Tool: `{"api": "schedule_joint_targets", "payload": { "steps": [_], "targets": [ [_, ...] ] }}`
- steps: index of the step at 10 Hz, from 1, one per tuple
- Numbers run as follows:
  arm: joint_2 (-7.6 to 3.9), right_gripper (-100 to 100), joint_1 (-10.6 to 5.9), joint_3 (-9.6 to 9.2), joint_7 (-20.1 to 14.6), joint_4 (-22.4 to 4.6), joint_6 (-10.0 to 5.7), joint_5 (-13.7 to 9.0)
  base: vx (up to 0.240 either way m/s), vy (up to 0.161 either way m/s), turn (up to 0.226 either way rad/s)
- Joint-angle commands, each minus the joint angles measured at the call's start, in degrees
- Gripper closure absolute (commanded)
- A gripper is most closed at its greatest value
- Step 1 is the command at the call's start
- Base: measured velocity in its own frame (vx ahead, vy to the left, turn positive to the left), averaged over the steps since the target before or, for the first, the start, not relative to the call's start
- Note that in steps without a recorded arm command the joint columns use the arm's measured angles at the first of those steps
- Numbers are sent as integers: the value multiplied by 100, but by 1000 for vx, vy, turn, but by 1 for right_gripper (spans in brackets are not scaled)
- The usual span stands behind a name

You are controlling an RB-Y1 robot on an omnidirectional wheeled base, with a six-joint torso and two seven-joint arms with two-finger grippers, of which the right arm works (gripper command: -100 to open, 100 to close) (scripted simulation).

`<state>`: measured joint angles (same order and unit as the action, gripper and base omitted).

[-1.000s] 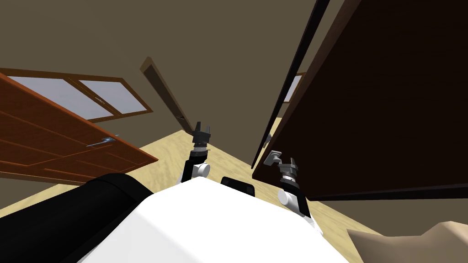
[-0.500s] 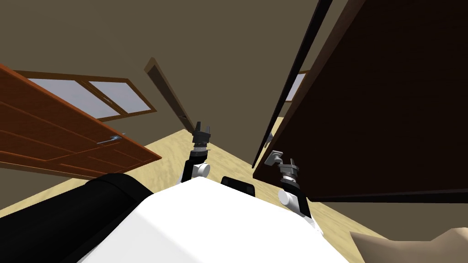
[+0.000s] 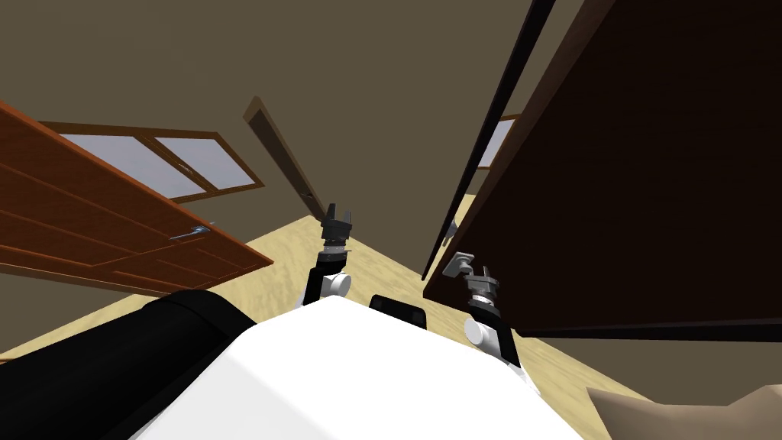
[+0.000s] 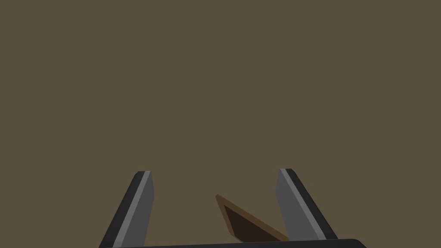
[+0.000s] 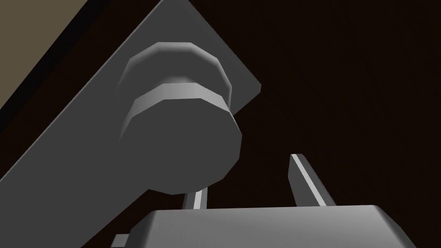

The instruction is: Pull the door open

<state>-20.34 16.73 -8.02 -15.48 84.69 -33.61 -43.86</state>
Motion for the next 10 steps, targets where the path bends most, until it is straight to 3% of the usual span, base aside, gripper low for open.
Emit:
{"api": "schedule_joint_targets", "payload": {
  "steps": [1, 10],
  "targets": [
    [57, -100, -65, -179, -192, 106, 85, -140, -25, 12, 55],
    [57, -100, -65, -179, -192, 106, 85, -140, -3, -2, 3]
  ]
}}
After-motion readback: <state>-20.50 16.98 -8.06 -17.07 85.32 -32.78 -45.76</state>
